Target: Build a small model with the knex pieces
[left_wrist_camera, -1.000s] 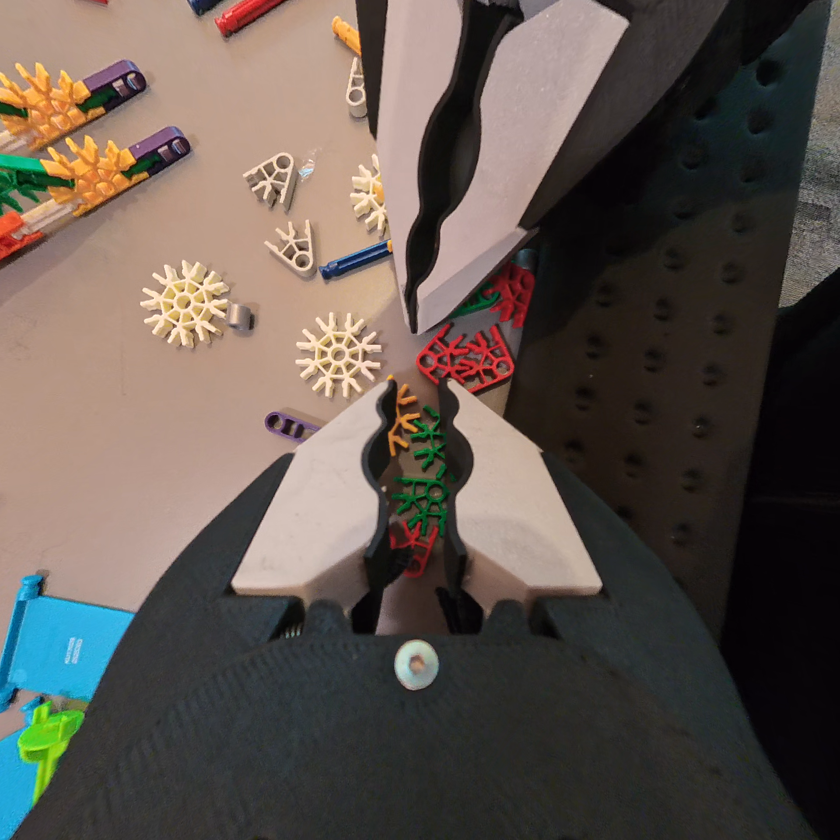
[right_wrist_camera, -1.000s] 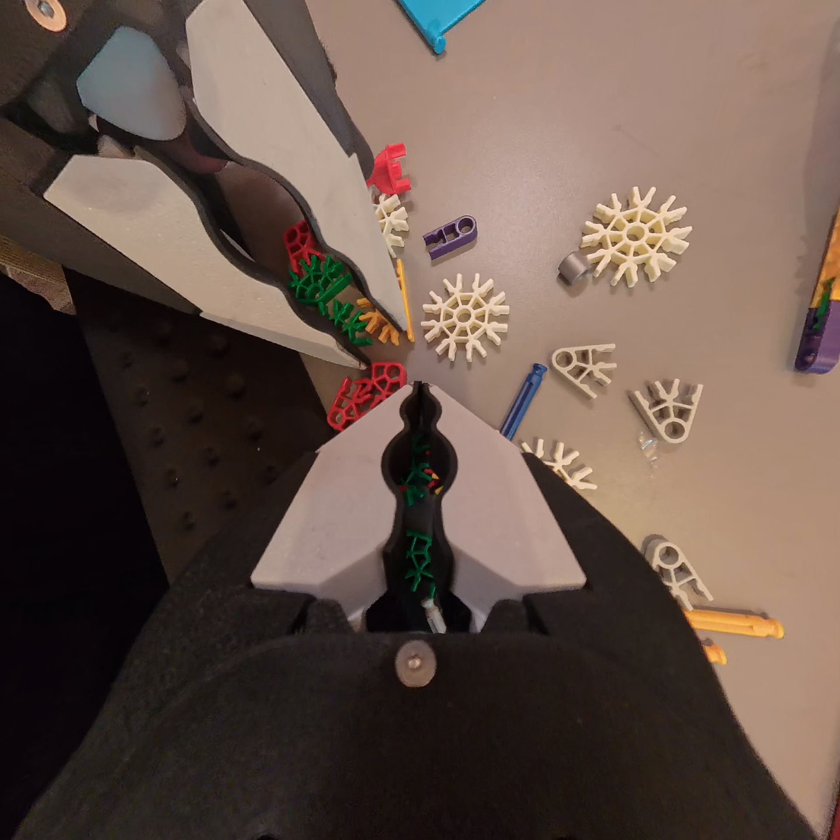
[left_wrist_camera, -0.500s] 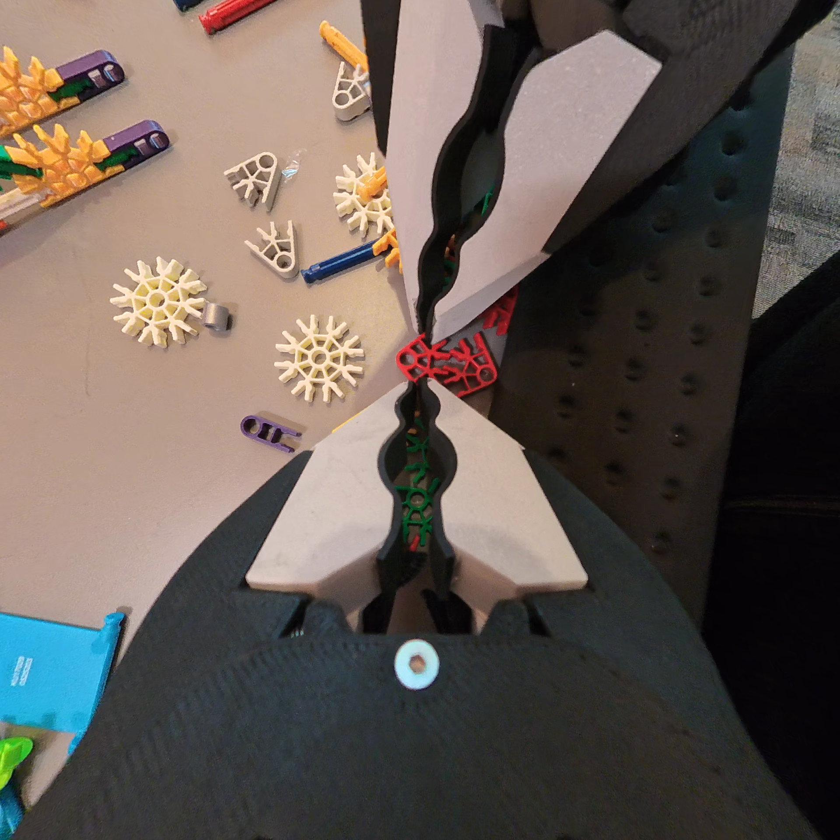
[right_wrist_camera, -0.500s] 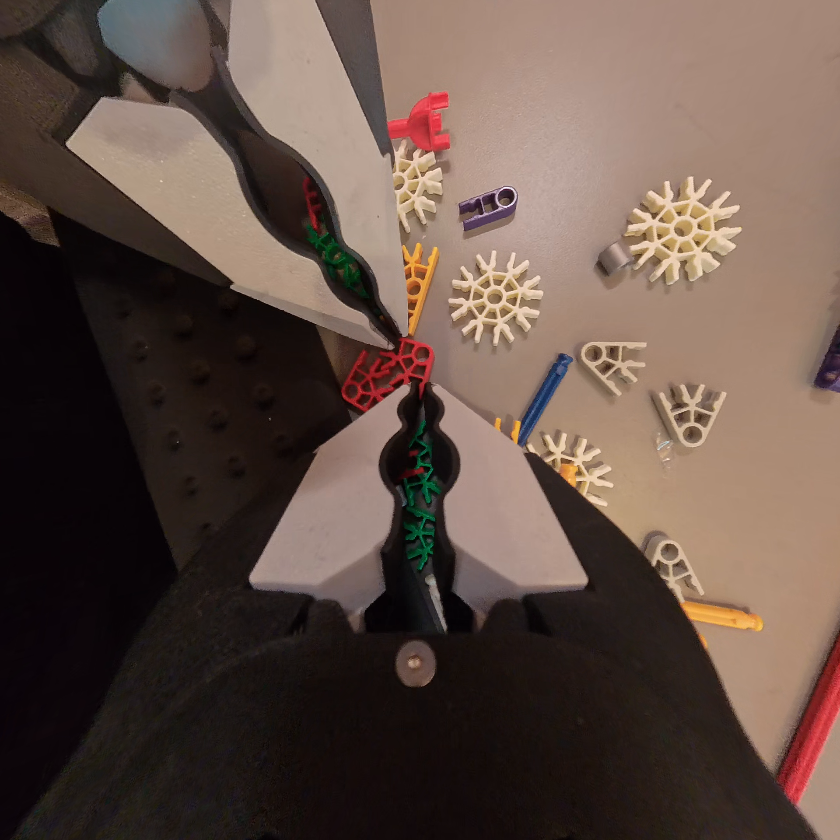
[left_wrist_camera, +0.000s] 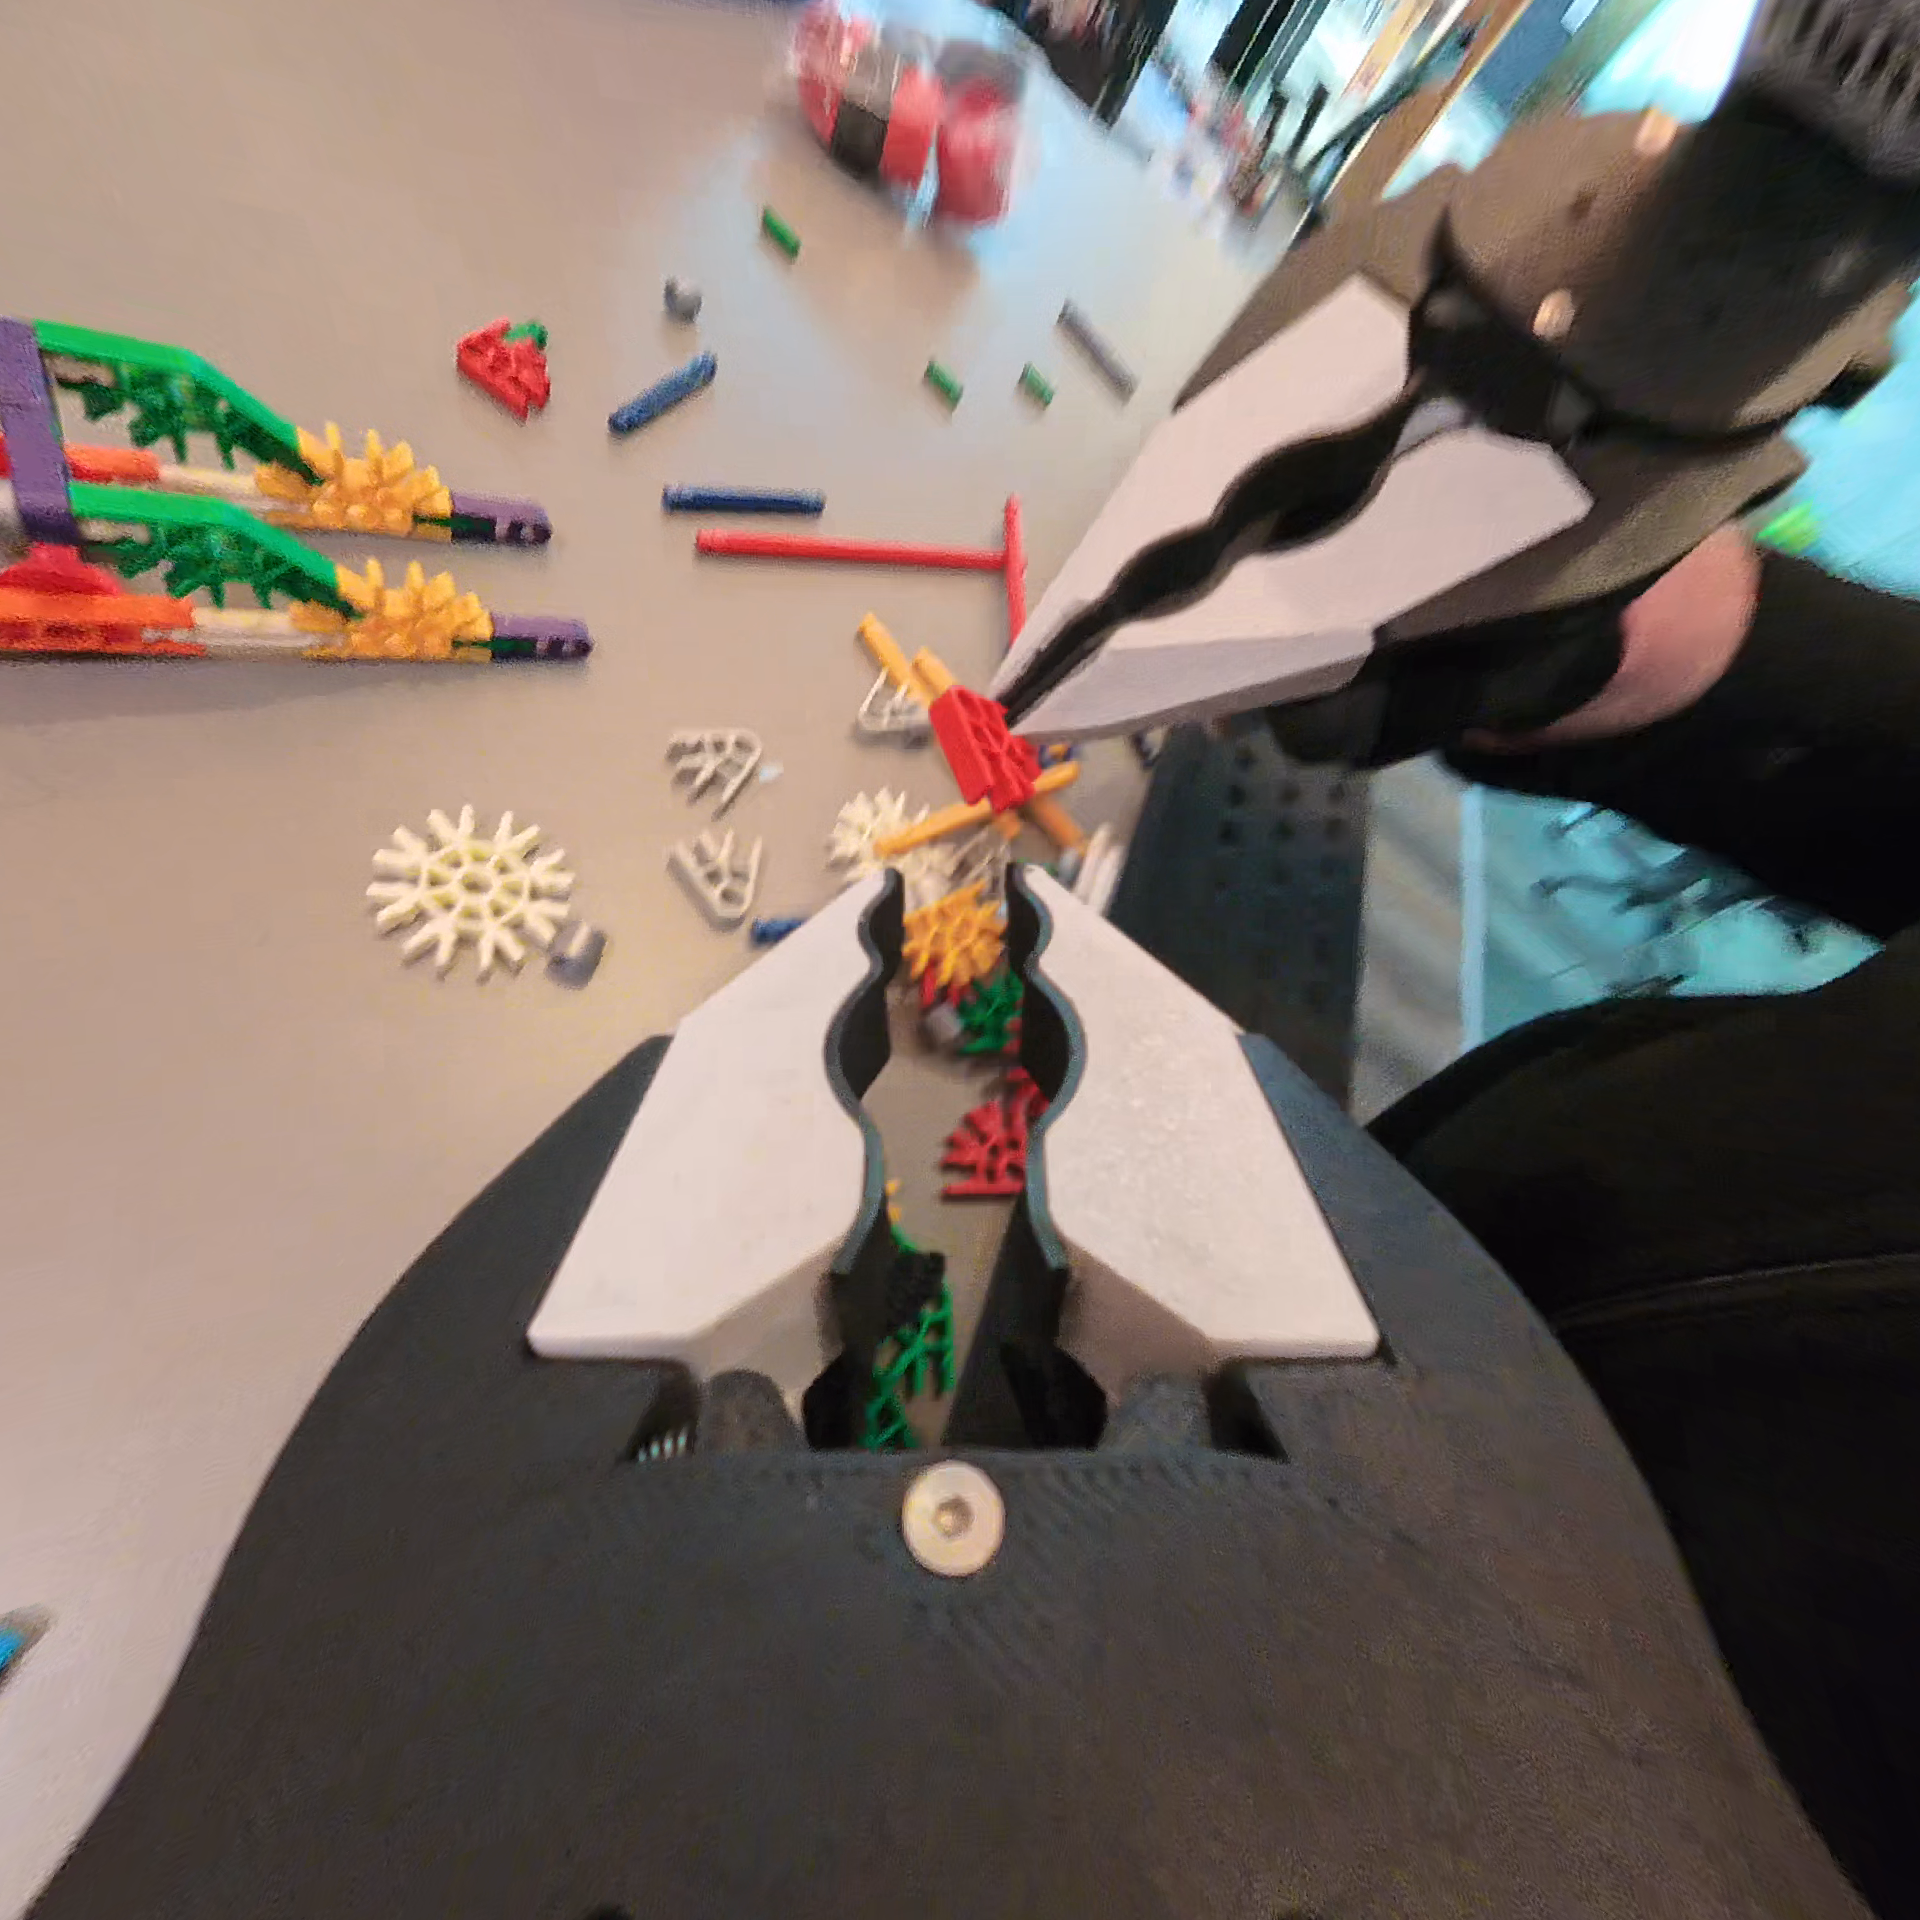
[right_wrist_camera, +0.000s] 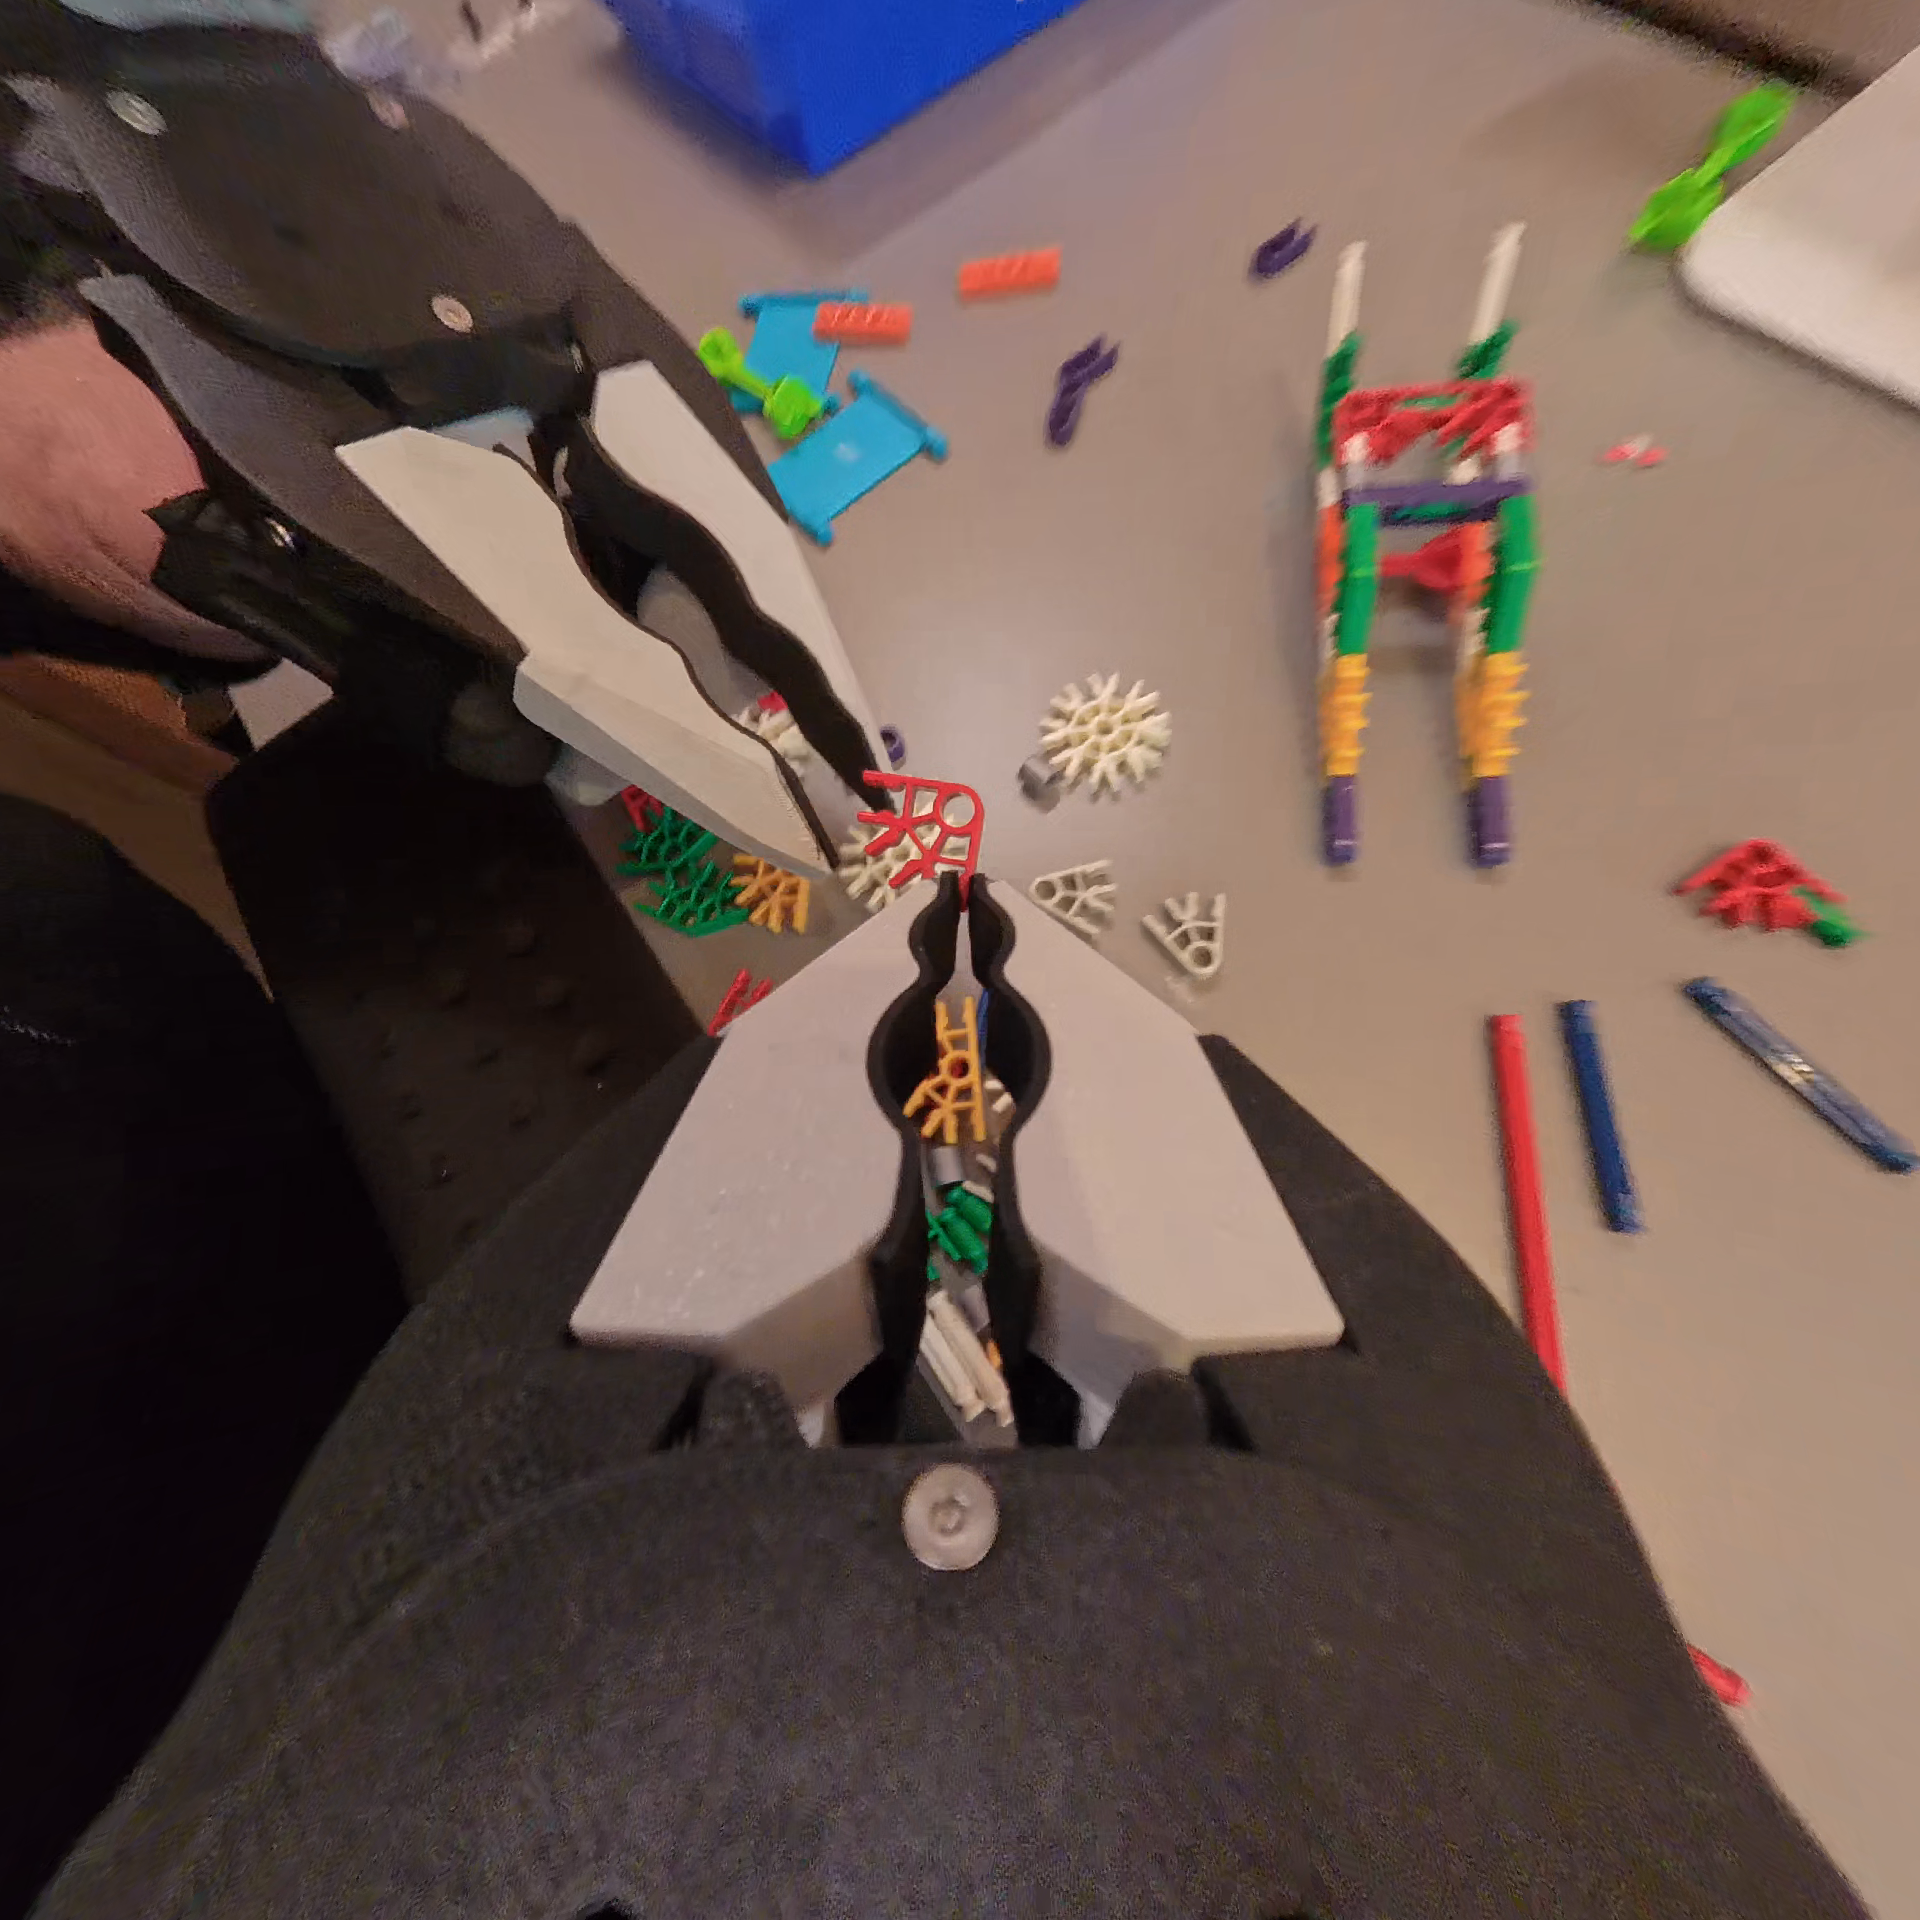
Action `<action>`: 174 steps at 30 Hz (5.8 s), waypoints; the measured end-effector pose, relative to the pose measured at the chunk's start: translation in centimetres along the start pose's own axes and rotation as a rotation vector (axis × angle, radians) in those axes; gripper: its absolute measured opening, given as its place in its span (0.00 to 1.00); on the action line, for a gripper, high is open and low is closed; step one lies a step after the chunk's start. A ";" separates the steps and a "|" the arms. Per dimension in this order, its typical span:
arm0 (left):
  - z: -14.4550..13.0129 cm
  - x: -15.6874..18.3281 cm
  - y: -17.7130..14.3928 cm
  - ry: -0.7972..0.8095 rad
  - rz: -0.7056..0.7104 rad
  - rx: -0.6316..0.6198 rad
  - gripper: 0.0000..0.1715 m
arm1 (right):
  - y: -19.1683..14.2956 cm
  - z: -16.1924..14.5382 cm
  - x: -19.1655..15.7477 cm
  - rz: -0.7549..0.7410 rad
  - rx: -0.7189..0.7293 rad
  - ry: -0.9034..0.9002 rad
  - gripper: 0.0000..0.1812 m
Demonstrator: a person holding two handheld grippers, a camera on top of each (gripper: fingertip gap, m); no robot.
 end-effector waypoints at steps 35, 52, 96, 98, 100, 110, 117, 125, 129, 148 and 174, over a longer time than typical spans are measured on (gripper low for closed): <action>7.9 2.2 4.1 -0.042 -0.421 0.026 0.02 | -5.0 3.9 3.5 0.243 0.197 0.287 0.04; 11.5 -8.6 12.3 0.444 -0.050 -0.356 0.05 | -2.8 -0.2 17.0 -0.041 0.135 0.654 0.02; 7.3 -12.7 18.3 0.611 -0.132 -0.678 0.00 | 2.6 -3.0 21.6 0.022 -0.245 0.809 0.02; 7.3 -12.7 18.3 0.611 -0.133 -0.677 0.00 | 2.5 -3.0 21.6 0.023 -0.252 0.811 0.02; 7.3 -12.7 18.3 0.615 -0.133 -0.679 0.00 | 2.3 -3.1 21.8 0.005 -0.267 0.793 0.02; 7.2 -12.6 18.4 0.628 -0.139 -0.686 0.00 | 2.6 -3.8 22.0 -0.021 -0.291 0.797 0.02; 7.2 -12.5 18.5 0.637 -0.137 -0.683 0.00 | 2.4 -3.4 21.8 -0.058 -0.300 0.747 0.08; 7.2 -12.5 18.5 0.639 -0.132 -0.678 0.00 | 1.7 -2.9 21.5 -0.101 -0.283 0.653 0.23; 7.2 -12.5 18.5 0.635 -0.130 -0.673 0.00 | 1.1 -2.8 21.4 -0.137 -0.284 0.578 0.30; 8.2 -12.7 18.2 0.646 -0.044 -0.611 0.22 | -2.4 -0.1 21.7 -0.398 -0.229 0.020 0.33; 5.1 7.6 14.2 0.522 -0.687 -0.324 0.18 | -3.8 -1.8 10.7 -0.042 -0.239 -0.180 0.78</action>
Point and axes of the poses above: each gripper's, where its closed fingertips meet, y out along the fingers, z out of its top, x = y × z across the jaws, the point moved 3 cm from there along -y, back along the fingers, and after that the axes turned 10 degrees about x, right-handed, at the moved point
